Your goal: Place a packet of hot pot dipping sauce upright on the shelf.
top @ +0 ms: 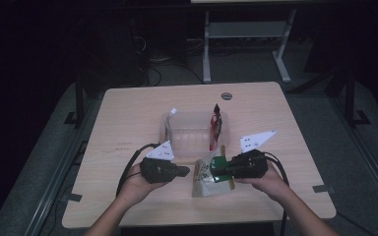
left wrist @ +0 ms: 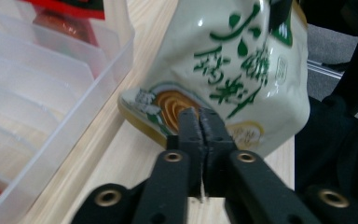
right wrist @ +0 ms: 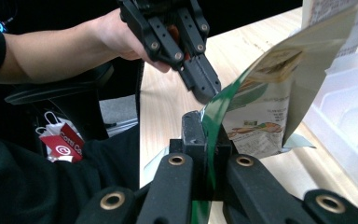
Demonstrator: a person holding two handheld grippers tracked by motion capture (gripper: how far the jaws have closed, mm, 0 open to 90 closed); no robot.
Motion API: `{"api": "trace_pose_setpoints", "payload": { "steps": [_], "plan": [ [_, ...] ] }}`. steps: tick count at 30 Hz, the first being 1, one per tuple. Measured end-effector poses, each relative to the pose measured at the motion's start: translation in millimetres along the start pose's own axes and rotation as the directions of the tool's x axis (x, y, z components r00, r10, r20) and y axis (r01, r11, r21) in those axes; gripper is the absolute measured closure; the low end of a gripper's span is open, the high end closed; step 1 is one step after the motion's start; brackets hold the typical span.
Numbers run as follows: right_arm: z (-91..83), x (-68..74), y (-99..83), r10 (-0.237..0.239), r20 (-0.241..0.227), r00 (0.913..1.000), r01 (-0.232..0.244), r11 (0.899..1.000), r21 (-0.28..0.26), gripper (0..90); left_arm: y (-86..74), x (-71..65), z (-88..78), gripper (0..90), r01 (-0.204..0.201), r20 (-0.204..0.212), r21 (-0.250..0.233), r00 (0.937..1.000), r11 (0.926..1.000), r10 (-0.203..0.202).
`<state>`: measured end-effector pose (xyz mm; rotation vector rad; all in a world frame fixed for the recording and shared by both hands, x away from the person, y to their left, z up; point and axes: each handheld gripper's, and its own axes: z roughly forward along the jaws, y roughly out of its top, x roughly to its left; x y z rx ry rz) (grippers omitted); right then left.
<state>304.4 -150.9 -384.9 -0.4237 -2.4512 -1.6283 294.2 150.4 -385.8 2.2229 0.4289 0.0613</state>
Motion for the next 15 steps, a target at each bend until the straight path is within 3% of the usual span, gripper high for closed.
{"api": "trace_pose_setpoints", "payload": {
  "steps": [7, 15],
  "plan": [
    [-7.4, 2.3, 14.9, -0.045, 0.019, 0.9988, 0.046, 0.999, -0.013, 90.0, -14.4, 4.6, -13.9, 72.3, 0.042, -0.019, 0.025, 0.999, 0.9988, -0.041],
    [-11.5, 0.7, 32.2, -0.074, 0.031, 0.9968, 0.075, 0.997, -0.029, 90.0, -34.2, 4.9, -16.7, 52.6, 0.08, -0.032, 0.078, 0.9964, 0.9937, -0.078]
  ]
}}
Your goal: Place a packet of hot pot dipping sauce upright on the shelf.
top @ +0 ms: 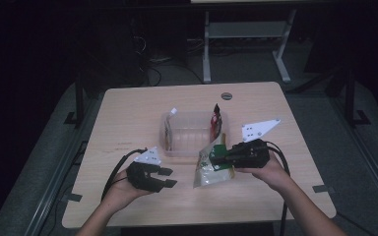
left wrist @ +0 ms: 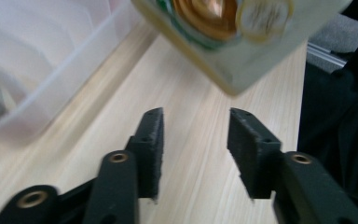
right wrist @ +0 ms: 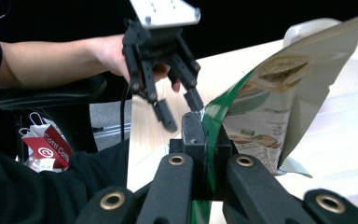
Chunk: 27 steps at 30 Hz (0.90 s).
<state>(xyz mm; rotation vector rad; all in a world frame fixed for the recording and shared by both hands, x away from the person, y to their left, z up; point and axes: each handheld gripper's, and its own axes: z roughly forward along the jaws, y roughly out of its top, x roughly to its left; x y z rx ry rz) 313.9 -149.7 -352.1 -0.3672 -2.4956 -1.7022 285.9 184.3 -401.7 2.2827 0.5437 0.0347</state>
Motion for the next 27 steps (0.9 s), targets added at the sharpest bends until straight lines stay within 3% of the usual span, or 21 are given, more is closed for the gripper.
{"api": "trace_pose_setpoints", "payload": {
  "steps": [10, 16, 24, 27],
  "plan": [
    [5.3, -6.8, 17.5, -0.043, 0.012, 0.999, 0.043, 0.999, 0.013, 90.0, -19.2, 3.2, -6.0, 36.5, 0.041, -0.02, 0.007, 0.999, 0.9992, -0.04],
    [6.2, -10.8, 30.1, -0.059, 0.018, 0.9981, 0.059, 0.998, 0.002, 90.0, -19.6, 4.1, -3.0, 31.5, 0.016, -0.026, 0.03, 0.9996, 0.9994, -0.015],
    [7.4, -23.6, 45.3, -0.065, 0.043, 0.997, 0.065, 0.998, -0.002, 90.0, -21.8, 4.6, -0.2, 29.9, 0.025, -0.021, 0.027, 0.9995, 0.9993, -0.024],
    [8.4, -28.8, 51.3, -0.064, 0.051, 0.9967, 0.064, 0.998, 0.0, 90.0, -21.9, 5.8, 0.0, 29.6, 0.009, -0.019, 0.035, 0.9998, 0.9993, -0.009]
  ]
}}
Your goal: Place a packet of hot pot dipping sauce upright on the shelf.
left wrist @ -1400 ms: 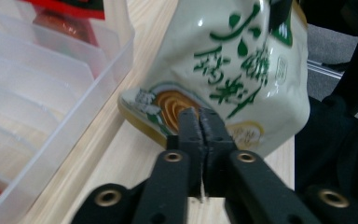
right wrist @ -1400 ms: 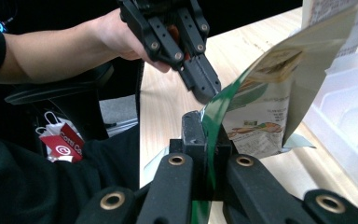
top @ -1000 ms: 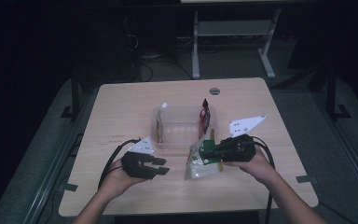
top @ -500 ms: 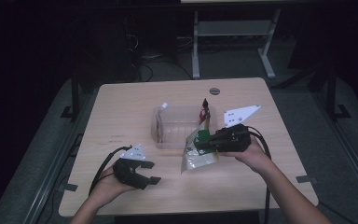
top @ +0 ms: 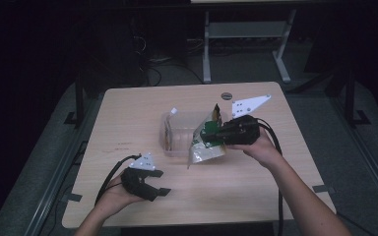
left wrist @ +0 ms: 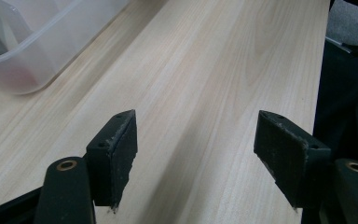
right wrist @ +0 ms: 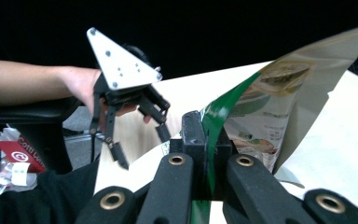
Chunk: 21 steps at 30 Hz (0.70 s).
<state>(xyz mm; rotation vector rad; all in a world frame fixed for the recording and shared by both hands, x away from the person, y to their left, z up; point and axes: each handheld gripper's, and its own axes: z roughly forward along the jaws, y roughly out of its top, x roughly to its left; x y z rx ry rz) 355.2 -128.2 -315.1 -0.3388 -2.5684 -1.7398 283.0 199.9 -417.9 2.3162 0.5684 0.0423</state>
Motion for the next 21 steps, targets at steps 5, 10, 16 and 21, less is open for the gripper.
{"api": "trace_pose_setpoints", "payload": {
  "steps": [5, 10, 16, 21],
  "plan": [
    [3.3, -10.4, 7.5, 0.0, 0.024, 0.9997, 0.0, 1.0, 0.012, 90.0, 0.9, 0.4, -0.5, 29.3, -0.008, 0.002, 0.004, 1.0, 1.0, 0.008],
    [5.4, -22.5, 12.7, 0.01, 0.038, 0.9992, -0.011, 0.999, 0.031, 90.0, 2.9, 1.9, 0.6, 29.2, 0.004, 0.008, -0.007, 1.0, 1.0, -0.004],
    [7.1, -38.8, 15.7, 0.011, 0.058, 0.9982, -0.014, 0.999, 0.045, 90.0, 1.6, 1.9, 0.5, 29.2, 0.008, 0.001, -0.003, 1.0, 1.0, -0.008],
    [10.1, -50.4, 17.0, 0.029, 0.079, 0.9964, -0.033, 0.998, 0.049, 90.0, -3.3, 1.3, -2.0, 29.2, 0.025, 0.004, -0.006, 0.9997, 0.9997, -0.025]
  ]
}}
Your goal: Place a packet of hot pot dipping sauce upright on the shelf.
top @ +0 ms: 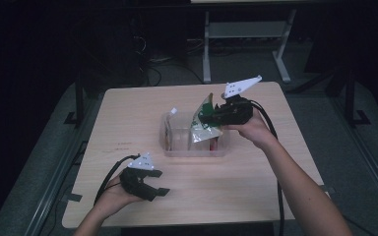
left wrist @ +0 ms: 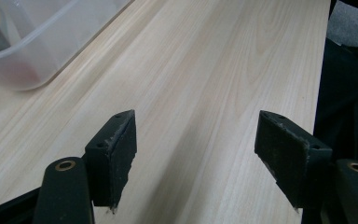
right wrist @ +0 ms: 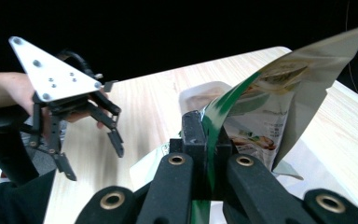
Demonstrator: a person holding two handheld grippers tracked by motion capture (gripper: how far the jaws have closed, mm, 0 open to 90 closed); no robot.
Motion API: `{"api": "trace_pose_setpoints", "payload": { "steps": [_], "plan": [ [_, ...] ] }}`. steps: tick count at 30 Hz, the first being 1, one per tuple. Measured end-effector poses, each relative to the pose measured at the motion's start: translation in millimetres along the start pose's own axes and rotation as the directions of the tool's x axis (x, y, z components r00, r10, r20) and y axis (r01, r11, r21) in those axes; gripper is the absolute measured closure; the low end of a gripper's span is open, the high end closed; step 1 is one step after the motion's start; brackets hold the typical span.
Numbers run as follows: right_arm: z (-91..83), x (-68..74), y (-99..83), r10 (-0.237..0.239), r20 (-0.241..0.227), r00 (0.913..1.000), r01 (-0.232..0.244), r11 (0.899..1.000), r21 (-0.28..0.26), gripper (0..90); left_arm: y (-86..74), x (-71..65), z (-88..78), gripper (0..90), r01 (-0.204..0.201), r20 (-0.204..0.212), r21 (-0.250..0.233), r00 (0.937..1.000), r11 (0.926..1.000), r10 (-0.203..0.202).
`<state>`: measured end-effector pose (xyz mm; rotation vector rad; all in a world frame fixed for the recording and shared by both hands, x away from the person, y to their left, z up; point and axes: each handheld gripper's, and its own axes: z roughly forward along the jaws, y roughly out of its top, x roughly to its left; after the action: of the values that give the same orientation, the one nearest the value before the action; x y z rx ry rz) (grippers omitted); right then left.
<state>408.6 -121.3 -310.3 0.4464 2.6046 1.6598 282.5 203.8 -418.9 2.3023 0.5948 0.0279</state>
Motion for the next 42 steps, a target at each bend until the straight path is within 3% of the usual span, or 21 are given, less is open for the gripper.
{"api": "trace_pose_setpoints", "payload": {
  "steps": [6, 12, 21, 36, 42],
  "plan": [
    [7.1, -13.2, -0.5, 0.016, 0.034, 0.9993, -0.017, 0.999, 0.028, 90.0, -0.1, 0.6, -0.8, 29.2, -0.022, 0.003, 0.005, 0.9998, 0.9998, 0.022],
    [13.3, -19.9, -4.8, 0.036, 0.038, 0.9986, -0.037, 0.999, 0.038, 90.0, 0.0, 0.3, 0.0, 29.2, -0.011, 0.005, -0.004, 0.9999, 0.9999, 0.011],
    [25.1, -21.9, -16.6, 0.059, 0.043, 0.9973, -0.062, 0.996, 0.066, 90.0, 0.5, 0.1, 2.0, 29.2, -0.02, 0.011, 0.004, 0.9997, 0.9998, 0.02],
    [42.6, -22.9, -20.7, 0.051, 0.081, 0.9954, -0.062, 0.988, 0.144, 89.8, 0.6, 0.6, 2.0, 29.2, -0.03, 0.012, 0.005, 0.9995, 0.9995, 0.03],
    [42.1, -22.6, -19.2, 0.053, 0.081, 0.9953, -0.063, 0.99, 0.124, 88.1, 1.1, -0.6, 3.1, 29.2, -0.031, 0.016, 0.003, 0.9994, 0.9995, 0.031]
  ]
}}
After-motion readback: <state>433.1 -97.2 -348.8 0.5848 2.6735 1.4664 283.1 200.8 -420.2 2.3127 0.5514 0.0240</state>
